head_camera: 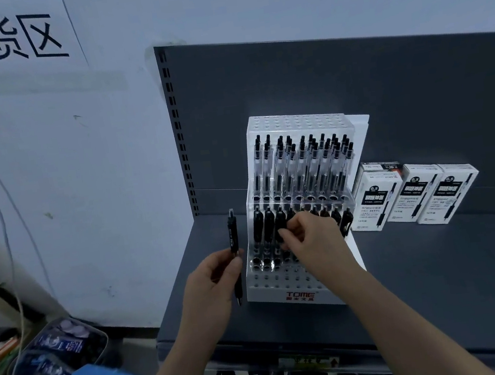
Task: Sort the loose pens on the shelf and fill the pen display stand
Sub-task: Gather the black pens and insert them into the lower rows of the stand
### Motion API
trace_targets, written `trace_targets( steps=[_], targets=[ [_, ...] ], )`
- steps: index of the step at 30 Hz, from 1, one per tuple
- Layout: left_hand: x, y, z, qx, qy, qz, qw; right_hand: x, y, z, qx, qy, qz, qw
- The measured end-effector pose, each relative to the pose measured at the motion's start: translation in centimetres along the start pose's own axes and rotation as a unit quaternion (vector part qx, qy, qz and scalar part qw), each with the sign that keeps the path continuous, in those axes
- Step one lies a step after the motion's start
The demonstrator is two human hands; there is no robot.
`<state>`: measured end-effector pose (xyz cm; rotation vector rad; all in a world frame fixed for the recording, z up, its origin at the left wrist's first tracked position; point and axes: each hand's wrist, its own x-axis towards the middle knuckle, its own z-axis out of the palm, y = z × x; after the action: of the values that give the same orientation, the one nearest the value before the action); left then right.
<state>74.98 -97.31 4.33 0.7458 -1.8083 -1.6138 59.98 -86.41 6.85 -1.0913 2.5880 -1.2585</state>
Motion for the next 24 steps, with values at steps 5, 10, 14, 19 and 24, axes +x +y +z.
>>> trace_targets(
  steps=[5,10,14,19,24],
  targets=[
    [-0.2,0.1,0.6,0.031,-0.013,0.008,0.999,-0.8,-0.4,-1.1,0.018,-0.004,0.007,1.000],
    [-0.5,0.2,2.0,0.064,-0.057,0.018,0.996,-2.3,-2.6,-2.0,0.169,-0.099,-0.013,0.980],
    [-0.9,0.7,2.9,0.088,-0.065,0.045,0.993,-2.5,-2.6,-2.5,0.160,-0.097,-0.012,0.982],
    [-0.7,0.6,3.0,0.155,-0.044,0.083,0.983,-2.3,-1.8,-3.8,0.121,-0.083,0.006,0.989],
    [0.4,-0.1,1.2,0.385,0.004,0.216,0.897,-1.2,-1.2,-6.7,0.034,0.027,0.011,0.999]
  ],
)
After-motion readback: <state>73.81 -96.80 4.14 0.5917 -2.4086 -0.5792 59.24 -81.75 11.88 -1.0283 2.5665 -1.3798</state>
